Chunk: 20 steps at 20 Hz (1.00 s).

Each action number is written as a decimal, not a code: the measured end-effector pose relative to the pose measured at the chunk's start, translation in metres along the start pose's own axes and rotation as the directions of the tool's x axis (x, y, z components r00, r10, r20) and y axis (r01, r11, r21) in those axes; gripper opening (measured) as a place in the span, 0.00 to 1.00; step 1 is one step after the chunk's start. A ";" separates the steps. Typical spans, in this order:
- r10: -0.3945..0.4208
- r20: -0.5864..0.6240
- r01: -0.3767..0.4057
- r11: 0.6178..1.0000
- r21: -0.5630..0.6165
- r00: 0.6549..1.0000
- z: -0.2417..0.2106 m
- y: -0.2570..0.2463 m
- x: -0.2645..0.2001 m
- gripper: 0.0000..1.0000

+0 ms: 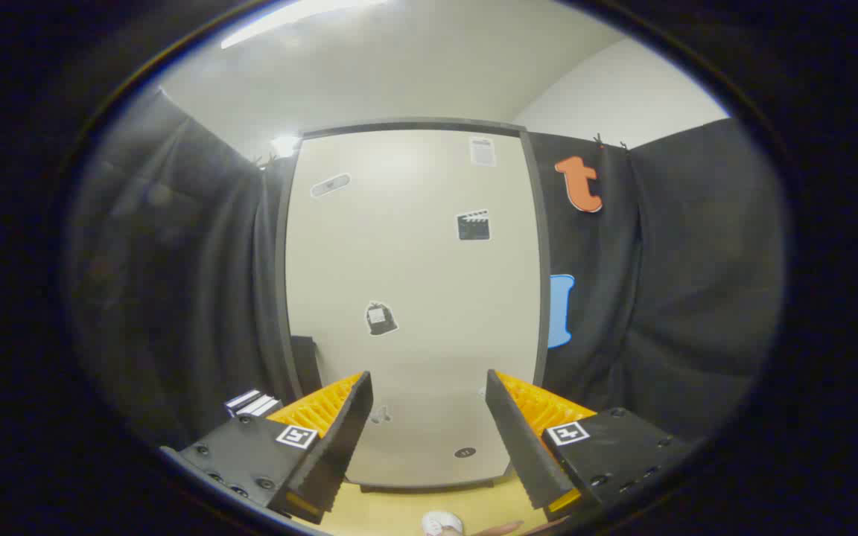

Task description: Open the shoe cabinet door, grab the shoes and put them into the shoe cabinet, then close the shoe cabinet door.

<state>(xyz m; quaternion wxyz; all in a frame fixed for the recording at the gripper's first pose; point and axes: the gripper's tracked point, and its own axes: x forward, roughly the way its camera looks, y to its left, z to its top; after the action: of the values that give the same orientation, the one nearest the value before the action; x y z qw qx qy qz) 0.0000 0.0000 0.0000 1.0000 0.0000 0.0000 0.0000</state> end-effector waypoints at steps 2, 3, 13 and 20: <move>0.017 0.015 -0.017 1.000 0.005 1.000 0.003 0.008 0.003 0.95; 0.023 0.018 -0.023 1.000 0.008 1.000 0.003 0.010 0.004 0.95; 0.011 0.005 -0.011 1.000 0.008 1.000 -0.002 0.016 0.008 0.95; -0.008 -0.003 0.008 1.000 -0.002 1.000 -0.003 0.017 0.008 0.96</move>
<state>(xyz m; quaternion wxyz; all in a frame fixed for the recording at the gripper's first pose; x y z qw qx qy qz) 0.0082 0.0166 -0.0034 1.0000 -0.0010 0.0014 -0.0039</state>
